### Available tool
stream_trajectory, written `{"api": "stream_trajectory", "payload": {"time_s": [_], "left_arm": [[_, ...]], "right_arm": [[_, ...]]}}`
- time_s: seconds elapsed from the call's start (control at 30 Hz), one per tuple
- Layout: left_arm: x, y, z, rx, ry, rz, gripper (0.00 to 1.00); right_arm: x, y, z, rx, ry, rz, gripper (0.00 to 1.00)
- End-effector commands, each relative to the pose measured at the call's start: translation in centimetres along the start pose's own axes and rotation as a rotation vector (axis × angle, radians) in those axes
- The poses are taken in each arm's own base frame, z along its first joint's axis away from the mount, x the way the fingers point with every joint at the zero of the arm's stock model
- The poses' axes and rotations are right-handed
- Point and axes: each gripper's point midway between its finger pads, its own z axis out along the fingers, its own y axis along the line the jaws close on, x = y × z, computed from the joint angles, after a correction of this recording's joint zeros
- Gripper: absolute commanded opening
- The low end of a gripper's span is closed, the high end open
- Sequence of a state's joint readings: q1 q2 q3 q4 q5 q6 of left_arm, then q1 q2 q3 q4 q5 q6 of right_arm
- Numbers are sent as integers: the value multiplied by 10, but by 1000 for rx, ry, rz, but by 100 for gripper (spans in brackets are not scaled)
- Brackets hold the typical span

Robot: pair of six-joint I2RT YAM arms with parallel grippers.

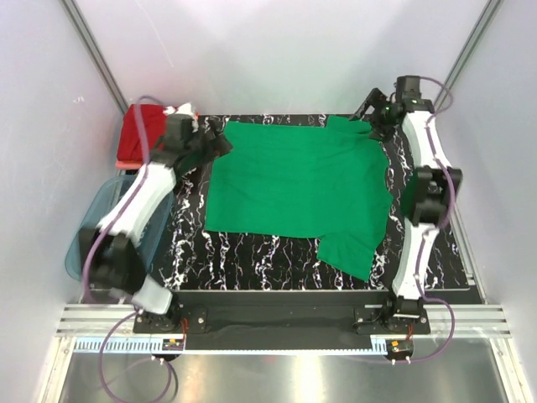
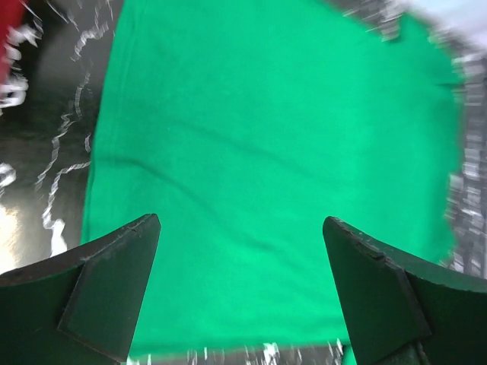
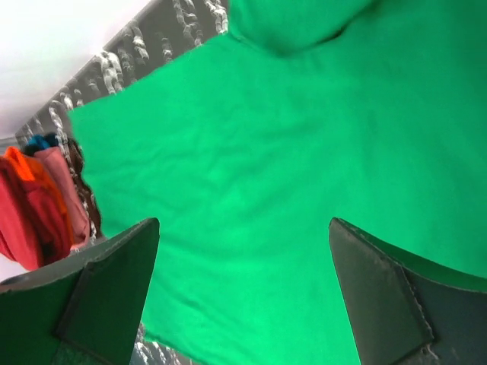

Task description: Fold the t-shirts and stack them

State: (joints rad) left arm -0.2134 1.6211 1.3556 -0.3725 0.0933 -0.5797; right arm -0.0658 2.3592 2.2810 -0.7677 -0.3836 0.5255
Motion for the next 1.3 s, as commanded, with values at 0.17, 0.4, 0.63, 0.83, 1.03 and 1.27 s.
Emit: {"api": "stream_trajectory", "payload": {"time_s": [0.17,0.4,0.63,0.83,1.03,1.27], "left_arm": [[81,46,-93,-44,23,-4,95],[157,85,-100,-84,103,-78,91],[173,116,-78,-185,81,-105,90],[183,128,-44,-234,124,-122,85],[181,126,-21,-214,124,-123,54],[179,125,-10,-204,124,-121,18]], "right_arm": [[72,-40,-175,298,-215,80,100],[195,-92,-203,299,-86,94,100],[262,-122,-199,282,-16,167,100],[267,-125,-201,304,-30,252,100],[310,-148,-195,408,71,325,100],[353,-159,-183,414,169,368,96]]}}
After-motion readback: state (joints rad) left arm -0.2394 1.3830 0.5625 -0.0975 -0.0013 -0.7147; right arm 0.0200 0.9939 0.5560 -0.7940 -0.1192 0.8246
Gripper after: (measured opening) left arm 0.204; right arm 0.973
